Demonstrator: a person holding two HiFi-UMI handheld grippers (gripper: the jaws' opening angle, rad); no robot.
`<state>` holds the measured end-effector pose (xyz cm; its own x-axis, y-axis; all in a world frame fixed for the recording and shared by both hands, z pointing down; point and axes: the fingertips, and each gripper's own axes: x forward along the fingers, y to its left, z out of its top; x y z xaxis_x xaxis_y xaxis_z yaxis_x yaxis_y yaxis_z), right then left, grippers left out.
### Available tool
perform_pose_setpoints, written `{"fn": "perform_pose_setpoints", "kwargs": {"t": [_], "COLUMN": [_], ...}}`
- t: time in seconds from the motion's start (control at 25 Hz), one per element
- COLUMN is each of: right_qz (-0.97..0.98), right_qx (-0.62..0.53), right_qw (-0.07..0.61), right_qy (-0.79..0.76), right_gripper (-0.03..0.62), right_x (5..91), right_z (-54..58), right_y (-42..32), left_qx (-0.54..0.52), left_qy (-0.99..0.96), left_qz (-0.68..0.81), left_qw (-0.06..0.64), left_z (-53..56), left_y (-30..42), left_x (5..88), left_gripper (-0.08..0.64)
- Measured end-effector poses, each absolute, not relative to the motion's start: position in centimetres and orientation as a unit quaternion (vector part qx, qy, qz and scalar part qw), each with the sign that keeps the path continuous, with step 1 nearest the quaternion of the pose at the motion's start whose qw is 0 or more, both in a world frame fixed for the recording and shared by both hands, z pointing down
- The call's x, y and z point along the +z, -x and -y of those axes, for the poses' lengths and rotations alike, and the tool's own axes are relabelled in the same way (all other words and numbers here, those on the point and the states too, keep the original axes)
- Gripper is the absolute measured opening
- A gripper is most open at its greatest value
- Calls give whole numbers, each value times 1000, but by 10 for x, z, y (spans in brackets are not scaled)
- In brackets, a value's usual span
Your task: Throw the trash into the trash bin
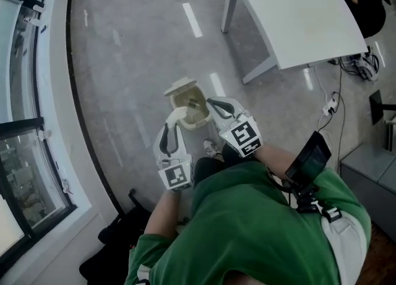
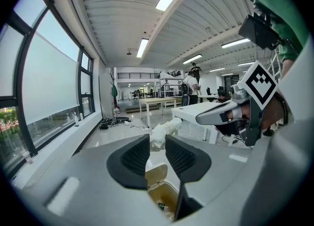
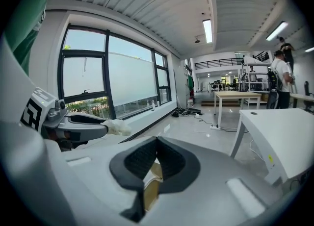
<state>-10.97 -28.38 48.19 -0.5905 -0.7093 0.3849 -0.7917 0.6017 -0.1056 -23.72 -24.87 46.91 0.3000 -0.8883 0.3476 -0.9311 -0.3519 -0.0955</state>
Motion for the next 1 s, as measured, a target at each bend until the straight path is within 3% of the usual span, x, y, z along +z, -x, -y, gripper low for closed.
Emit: {"fn": "perform_pose_setpoints", "kwargs": {"t": [1.0], "right_qz": [880], "right_qx": [195], "right_qw": [264], "right_qy": [-343], "right_gripper": [3], "right_x": [685], "right_z": [318], "right_y": [122], "left_qx": [304], "left_qy": [-760], "left_qz": [550], "left_qw": [166], "left_z": [288], "left_y": [235], "left_x": [698], "left_gripper": [109]}}
